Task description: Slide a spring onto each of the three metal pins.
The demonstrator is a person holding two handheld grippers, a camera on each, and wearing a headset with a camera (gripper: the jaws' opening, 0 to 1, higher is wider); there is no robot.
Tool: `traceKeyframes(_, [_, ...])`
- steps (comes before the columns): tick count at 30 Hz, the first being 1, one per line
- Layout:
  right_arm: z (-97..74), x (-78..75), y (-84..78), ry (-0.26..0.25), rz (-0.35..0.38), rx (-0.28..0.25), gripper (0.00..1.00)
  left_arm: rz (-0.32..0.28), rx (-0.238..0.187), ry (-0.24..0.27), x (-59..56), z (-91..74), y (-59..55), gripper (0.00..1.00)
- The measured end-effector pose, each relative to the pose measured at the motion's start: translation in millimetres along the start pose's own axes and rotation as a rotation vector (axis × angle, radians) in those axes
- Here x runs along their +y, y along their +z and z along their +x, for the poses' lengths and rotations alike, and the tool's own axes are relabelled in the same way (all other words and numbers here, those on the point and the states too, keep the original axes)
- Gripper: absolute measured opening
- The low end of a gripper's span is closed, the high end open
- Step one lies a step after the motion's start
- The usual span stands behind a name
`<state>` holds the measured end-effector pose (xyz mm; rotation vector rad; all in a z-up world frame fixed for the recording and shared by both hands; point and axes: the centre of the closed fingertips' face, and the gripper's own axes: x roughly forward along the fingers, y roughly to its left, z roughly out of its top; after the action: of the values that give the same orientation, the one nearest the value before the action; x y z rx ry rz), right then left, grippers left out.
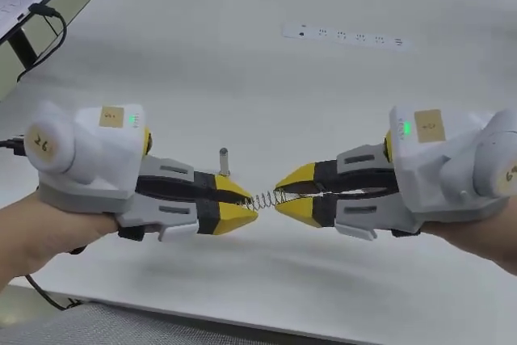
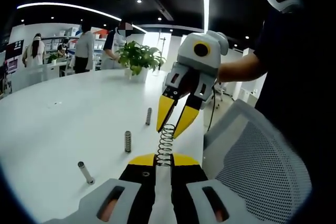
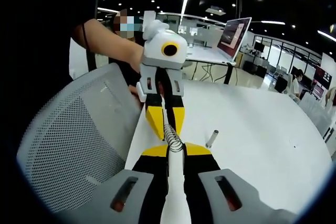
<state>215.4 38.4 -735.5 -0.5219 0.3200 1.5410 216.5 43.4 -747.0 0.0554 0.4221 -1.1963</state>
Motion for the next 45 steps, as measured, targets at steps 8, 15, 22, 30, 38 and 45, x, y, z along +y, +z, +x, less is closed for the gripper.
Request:
traceKeyframes(8, [-4.7, 2.4, 8.8, 0.023, -0.035, -0.004, 0.07, -0.012, -0.029, -0.031, -3.4, -3.2, 5.3, 0.02])
traceKeyframes(15, [-7.8, 5.6, 11.4, 0.084, -0.043, 0.007, 0.07, -0.016, -0.039, -0.061, -9.6, -4.0, 8.9, 0.02])
traceKeyframes(22, [-5.2, 4.9, 13.9, 0.065, -0.051, 0.01, 0.06, 0.007, -0.031, -0.035, -6.2, -3.6, 7.9, 0.02])
traceKeyframes(30, [-2.8, 8.1, 21.4, 0.065, -0.059, -0.009, 0.07, 0.053, 0.005, -0.019, -6.7, 2.9, 2.9, 0.01])
traceKeyframes(38, [0.0, 7.1, 27.5, 0.068, -0.038, -0.036, 0.08, 0.07, 0.026, -0.018, -6.7, 6.6, 0.4, 0.02])
traceKeyframes(45, [5.9, 8.1, 29.3, 0.071, -0.041, -0.041, 0.07, 0.074, 0.037, -0.017, -6.6, 7.7, -3.0, 0.02])
